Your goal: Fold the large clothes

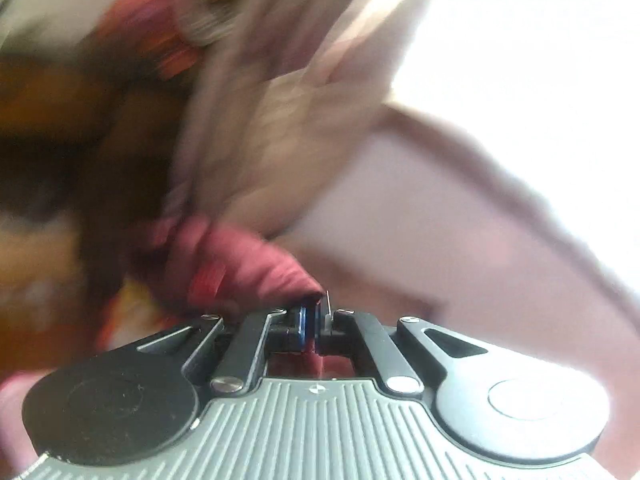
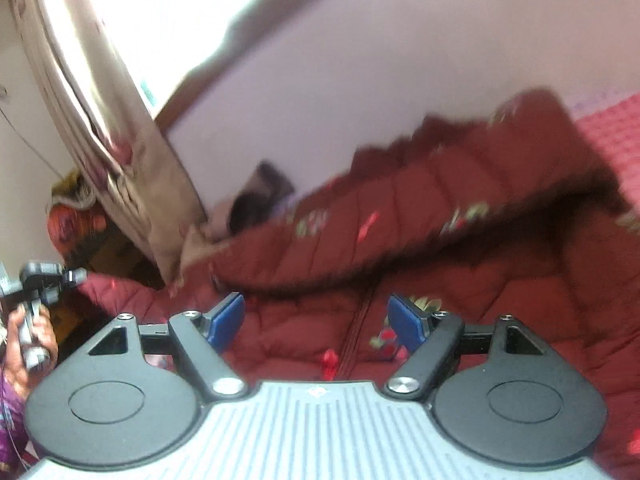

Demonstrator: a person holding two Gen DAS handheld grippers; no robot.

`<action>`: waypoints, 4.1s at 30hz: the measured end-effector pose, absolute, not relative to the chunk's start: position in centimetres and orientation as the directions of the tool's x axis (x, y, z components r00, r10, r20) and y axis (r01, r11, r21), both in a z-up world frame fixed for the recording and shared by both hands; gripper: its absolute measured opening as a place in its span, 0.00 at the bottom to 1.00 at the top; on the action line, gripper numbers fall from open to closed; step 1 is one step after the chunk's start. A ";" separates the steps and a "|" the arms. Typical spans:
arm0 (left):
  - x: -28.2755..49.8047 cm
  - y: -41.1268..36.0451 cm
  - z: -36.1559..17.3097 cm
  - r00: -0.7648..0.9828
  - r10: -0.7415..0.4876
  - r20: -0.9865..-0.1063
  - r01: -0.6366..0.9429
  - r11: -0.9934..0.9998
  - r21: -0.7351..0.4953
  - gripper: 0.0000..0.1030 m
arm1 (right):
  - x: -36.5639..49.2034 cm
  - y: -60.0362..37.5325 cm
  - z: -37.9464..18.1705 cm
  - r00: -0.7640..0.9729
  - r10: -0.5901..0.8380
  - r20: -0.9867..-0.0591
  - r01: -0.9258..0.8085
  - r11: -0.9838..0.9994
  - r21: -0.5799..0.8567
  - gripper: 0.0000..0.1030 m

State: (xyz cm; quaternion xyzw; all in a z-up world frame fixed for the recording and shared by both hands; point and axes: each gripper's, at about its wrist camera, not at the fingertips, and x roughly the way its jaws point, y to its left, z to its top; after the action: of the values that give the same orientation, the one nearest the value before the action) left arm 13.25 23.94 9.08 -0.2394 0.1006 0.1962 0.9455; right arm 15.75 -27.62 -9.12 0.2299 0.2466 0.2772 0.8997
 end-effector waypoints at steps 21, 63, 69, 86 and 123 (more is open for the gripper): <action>27.3 -13.8 -2.6 0.821 -0.250 -0.514 0.317 0.947 0.047 0.13 | 13.8 -41.7 -10.0 0.837 0.485 -0.253 -0.220 0.721 0.657 0.78; 13.5 8.2 2.2 0.891 -0.193 -0.412 0.114 0.971 -0.209 0.99 | 11.6 -39.3 -3.9 0.765 0.555 -0.326 -0.440 0.821 0.364 0.95; -1.3 12.9 -0.1 0.869 -0.119 -0.480 0.055 0.988 -0.146 0.98 | -6.1 -46.1 -8.2 0.772 0.457 -0.442 -0.328 0.882 0.339 0.95; -6.0 13.8 -9.3 0.717 -0.340 -0.609 0.118 0.920 -0.374 0.86 | -12.5 -46.6 -16.5 0.756 0.486 -0.439 -0.183 0.800 0.571 0.41; -8.5 16.3 -7.7 0.813 -0.267 -0.517 0.042 0.913 -0.405 0.99 | -15.2 -51.4 -18.8 0.806 0.466 -0.365 -0.048 0.665 0.745 1.00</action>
State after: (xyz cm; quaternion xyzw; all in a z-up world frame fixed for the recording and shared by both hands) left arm -8.54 16.30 -7.73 -0.1910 0.2940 -0.0827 0.9329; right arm -15.23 -51.37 -18.75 0.3816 0.2744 0.1476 0.8703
